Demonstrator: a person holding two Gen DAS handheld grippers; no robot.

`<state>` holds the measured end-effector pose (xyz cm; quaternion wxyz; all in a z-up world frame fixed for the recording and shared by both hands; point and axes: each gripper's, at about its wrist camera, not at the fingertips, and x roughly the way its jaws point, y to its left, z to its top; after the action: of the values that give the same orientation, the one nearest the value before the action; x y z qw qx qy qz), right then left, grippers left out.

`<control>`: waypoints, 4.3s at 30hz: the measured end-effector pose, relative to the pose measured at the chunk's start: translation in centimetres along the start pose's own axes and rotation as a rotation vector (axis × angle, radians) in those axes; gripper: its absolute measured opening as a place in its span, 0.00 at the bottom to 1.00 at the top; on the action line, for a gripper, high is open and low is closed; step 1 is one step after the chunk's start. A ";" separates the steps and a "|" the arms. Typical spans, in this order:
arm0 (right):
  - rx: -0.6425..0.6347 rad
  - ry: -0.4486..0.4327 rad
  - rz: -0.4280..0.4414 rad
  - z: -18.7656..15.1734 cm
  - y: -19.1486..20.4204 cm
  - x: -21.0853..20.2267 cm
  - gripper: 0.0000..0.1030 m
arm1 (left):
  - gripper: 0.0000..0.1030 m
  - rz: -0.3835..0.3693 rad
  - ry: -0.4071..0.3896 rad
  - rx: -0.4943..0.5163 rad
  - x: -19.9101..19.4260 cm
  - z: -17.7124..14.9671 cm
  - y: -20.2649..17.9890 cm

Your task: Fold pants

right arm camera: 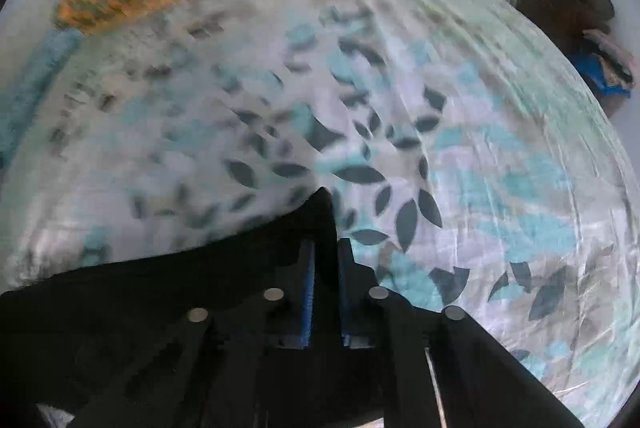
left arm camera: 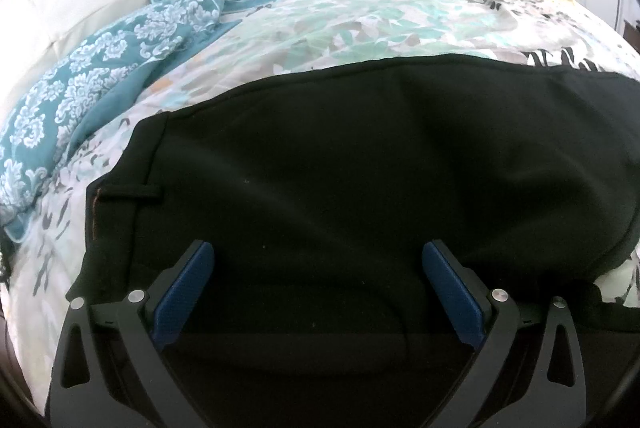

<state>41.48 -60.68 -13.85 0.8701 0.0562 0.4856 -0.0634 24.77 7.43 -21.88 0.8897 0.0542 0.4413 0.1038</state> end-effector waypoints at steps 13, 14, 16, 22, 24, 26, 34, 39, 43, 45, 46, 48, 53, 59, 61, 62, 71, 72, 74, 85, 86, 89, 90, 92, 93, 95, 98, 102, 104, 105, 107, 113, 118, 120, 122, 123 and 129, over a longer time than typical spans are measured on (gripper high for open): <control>0.072 -0.110 0.090 -29.0 -0.1 -27.3 0.06 | 0.99 0.019 0.005 0.014 0.1 0.2 -0.2; 0.094 -0.085 0.063 -30.7 -0.4 -27.4 0.07 | 0.99 0.021 0.009 0.017 0.1 0.3 -0.2; 0.200 -0.056 0.006 -34.1 -1.1 -28.0 0.09 | 0.99 0.025 0.018 0.020 0.1 0.5 -0.2; 0.444 -0.273 -0.131 -36.6 -0.8 -34.1 0.88 | 0.99 -0.022 0.133 0.000 -0.9 1.7 0.8; 0.412 -0.288 -0.116 -36.1 1.1 -34.5 0.88 | 0.99 -0.066 0.173 -0.061 -2.1 1.6 2.2; 0.355 -0.260 -0.094 -36.2 4.1 -33.9 0.89 | 0.99 -0.107 0.157 -0.106 -4.1 0.8 3.5; 0.160 -0.080 0.141 -39.9 18.5 -27.4 0.89 | 0.99 -0.100 0.102 -0.054 -9.2 -6.0 4.7; -0.106 -0.017 0.074 -41.0 23.9 -24.7 0.89 | 0.99 -0.138 0.122 -0.138 -8.0 -5.8 6.2; -0.209 -0.034 -0.039 -42.0 24.9 -24.4 0.89 | 0.99 -0.140 0.135 -0.156 -7.3 -5.8 6.3; -0.227 -0.013 -0.066 -42.6 24.9 -24.0 0.89 | 0.99 -0.141 0.160 -0.155 -6.9 -6.1 6.2; -0.225 0.016 -0.073 -42.9 24.7 -23.5 0.89 | 0.99 -0.136 0.167 -0.153 -6.6 -6.2 6.2; -0.204 0.075 -0.068 -42.8 23.8 -22.4 0.89 | 0.99 -0.119 0.177 -0.140 -6.2 -6.5 6.0; -0.095 0.112 -0.029 -42.6 21.8 -21.3 1.00 | 1.00 -0.081 0.164 -0.099 -6.2 -7.0 5.1; -0.070 0.083 -0.021 -43.1 21.5 -21.4 1.00 | 1.00 -0.077 0.158 -0.102 -6.2 -7.2 5.1; -0.058 0.071 -0.023 -43.2 21.4 -21.4 1.00 | 1.00 -0.074 0.156 -0.099 -6.2 -7.2 5.1; -0.056 0.072 -0.025 -43.1 21.5 -21.3 1.00 | 1.00 -0.071 0.154 -0.098 -6.2 -7.2 5.0; -0.047 0.078 -0.015 -42.7 21.6 -21.3 1.00 | 1.00 -0.062 0.137 -0.090 -6.3 -7.4 5.1; -0.028 0.068 0.005 -42.3 21.2 -22.1 0.99 | 1.00 -0.062 0.136 -0.089 -6.3 -7.4 5.1; 0.077 -0.064 0.031 -41.8 19.4 -24.9 0.96 | 1.00 -0.065 0.135 -0.089 -6.3 -7.5 5.2; 0.546 -0.077 0.384 -43.6 12.6 -23.6 0.95 | 1.00 -0.059 0.133 -0.085 -6.3 -7.5 5.2; 0.546 -0.109 0.376 -43.2 12.2 -23.6 0.95 | 1.00 -0.062 0.134 -0.085 -6.3 -7.5 5.3; 0.631 -0.138 0.336 -41.9 9.3 -22.4 0.95 | 1.00 -0.063 0.128 -0.076 -6.5 -7.7 5.3; 0.678 -0.133 0.332 -41.8 8.1 -21.6 0.95 | 1.00 -0.062 0.125 -0.073 -6.5 -7.7 5.3; 0.761 -0.169 0.344 -41.8 6.1 -21.3 0.91 | 1.00 -0.061 0.121 -0.072 -6.5 -7.8 5.3; 0.810 -0.205 0.341 -41.9 5.0 -21.4 0.91 | 1.00 -0.061 0.120 -0.072 -6.6 -7.8 5.3; 0.861 -0.242 0.326 -41.9 3.7 -21.5 0.90 | 1.00 -0.059 0.117 -0.073 -6.6 -7.9 5.3; 0.848 -0.233 0.296 -41.6 3.2 -21.4 0.62 | 1.00 -0.054 0.112 -0.071 -6.6 -7.9 5.2; 0.880 -0.207 0.274 -42.3 2.2 -21.0 0.32 | 1.00 -0.054 0.110 -0.077 -6.6 -7.9 5.2; 0.861 -0.211 0.251 -42.0 1.9 -21.5 0.05 | 1.00 -0.049 0.131 -0.063 -6.4 -7.6 5.0; 0.845 -0.224 0.257 -41.7 1.7 -21.9 0.05 | 1.00 -0.050 0.146 -0.049 -6.3 -7.3 5.0; 0.790 -0.256 0.269 -40.6 2.2 -23.6 0.05 | 0.99 -0.078 0.220 -0.028 -6.3 -6.5 5.0; 0.584 -0.355 0.337 -36.8 4.9 -28.8 0.05 | 0.99 -0.359 0.184 -0.145 -8.0 -0.5 4.9; 0.501 -0.407 0.365 -35.0 6.4 -30.5 0.05 | 0.99 -0.645 0.327 -0.331 -2.9 7.9 2.5; 0.515 -0.414 0.391 -34.9 6.1 -30.8 0.05 | 0.99 -0.609 0.374 -0.426 -0.3 9.2 2.2; 0.524 -0.421 0.413 -35.0 5.8 -31.5 0.05 | 0.99 -0.559 0.407 -0.491 2.0 10.1 1.8; 0.526 -0.422 0.424 -35.1 5.5 -31.8 0.05 | 0.98 -0.551 0.412 -0.505 2.7 10.4 1.3; 0.494 -0.432 0.525 -35.1 4.0 -34.3 0.05 | 0.65 -0.622 0.434 -0.465 5.2 12.0 -1.2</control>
<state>-5.12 -49.27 -2.80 0.8989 0.3704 0.2312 0.0356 37.59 7.41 -18.87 0.7540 -0.3058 0.5780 -0.0630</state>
